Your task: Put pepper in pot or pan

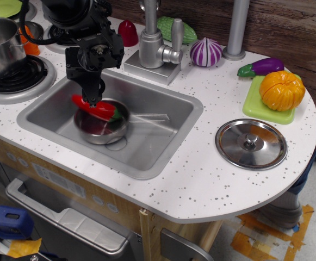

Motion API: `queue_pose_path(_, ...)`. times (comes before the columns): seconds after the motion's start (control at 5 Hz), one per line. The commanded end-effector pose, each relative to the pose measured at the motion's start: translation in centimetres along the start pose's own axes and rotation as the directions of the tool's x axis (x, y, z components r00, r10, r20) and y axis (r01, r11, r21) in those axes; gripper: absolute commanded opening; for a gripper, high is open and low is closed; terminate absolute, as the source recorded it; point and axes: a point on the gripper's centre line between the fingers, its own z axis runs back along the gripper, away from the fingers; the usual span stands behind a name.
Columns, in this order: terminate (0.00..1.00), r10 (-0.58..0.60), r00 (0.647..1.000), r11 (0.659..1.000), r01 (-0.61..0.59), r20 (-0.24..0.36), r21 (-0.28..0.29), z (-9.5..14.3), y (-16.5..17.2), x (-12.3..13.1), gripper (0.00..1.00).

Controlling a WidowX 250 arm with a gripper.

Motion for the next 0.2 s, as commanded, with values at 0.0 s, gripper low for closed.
queue_pose_path(0.0, 1.00, 0.015, 1.000, 1.000, -0.015, 0.001, -0.024, 0.44, -0.87, 0.26, 1.00)
